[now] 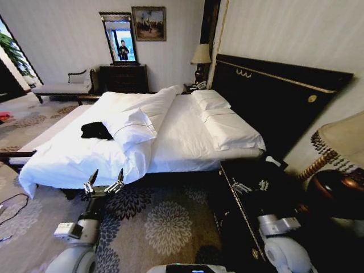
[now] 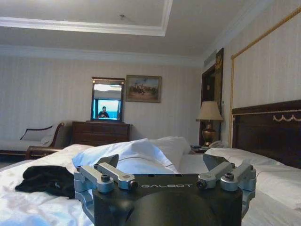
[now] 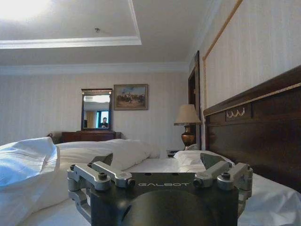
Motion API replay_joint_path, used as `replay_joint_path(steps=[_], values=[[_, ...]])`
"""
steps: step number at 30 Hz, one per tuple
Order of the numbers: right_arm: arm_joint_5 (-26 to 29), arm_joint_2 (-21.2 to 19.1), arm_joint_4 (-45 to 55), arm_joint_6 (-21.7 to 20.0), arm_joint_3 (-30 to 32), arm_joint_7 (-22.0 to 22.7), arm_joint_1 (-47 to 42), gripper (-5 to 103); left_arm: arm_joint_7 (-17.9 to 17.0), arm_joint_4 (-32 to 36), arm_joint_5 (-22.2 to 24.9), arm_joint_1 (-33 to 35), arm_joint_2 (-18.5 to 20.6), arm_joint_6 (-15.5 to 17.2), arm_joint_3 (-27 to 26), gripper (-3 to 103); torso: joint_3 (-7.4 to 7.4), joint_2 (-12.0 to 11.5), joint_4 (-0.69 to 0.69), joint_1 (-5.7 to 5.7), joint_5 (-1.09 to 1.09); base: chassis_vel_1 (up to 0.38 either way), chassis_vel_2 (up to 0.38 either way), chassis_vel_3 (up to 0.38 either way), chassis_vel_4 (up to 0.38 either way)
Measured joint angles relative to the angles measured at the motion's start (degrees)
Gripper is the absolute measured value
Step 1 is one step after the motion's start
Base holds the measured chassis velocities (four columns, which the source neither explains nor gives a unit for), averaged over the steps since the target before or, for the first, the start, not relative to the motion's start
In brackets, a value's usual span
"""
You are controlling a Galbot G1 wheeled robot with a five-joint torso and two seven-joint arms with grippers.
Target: Fold the clothes on the bed.
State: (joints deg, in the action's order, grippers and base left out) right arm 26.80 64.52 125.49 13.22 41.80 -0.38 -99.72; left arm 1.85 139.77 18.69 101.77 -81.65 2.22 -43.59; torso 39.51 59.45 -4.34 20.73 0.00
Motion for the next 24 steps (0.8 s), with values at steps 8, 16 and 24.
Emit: replay_joint_path(steps=[8,16,24], values=[[0.02,-0.65,0.04,-0.20,0.31,0.01,0.00,100,-0.01,0.34,-0.80,0.60,-0.68,0.17,0.20,100,0.00,0.00,0.02,0.00,0.00,-0.052,0.055,0.059,-0.056],[-0.06,-0.41,0.07,-0.12,0.30,-0.35,0.00,100,-0.01,0.66,-1.63,1.12,-1.28,0.05,0.45,100,-0.02,0.02,0.00,-0.03,0.00,-0.095,0.083,0.093,-0.093],[-0.32,-0.15,-0.34,0.12,-0.01,-0.65,0.38,100,-0.02,0.76,-2.15,1.40,-1.63,-0.08,0.61,100,0.00,0.01,0.02,0.00,0.00,-0.153,0.150,0.151,-0.145]])
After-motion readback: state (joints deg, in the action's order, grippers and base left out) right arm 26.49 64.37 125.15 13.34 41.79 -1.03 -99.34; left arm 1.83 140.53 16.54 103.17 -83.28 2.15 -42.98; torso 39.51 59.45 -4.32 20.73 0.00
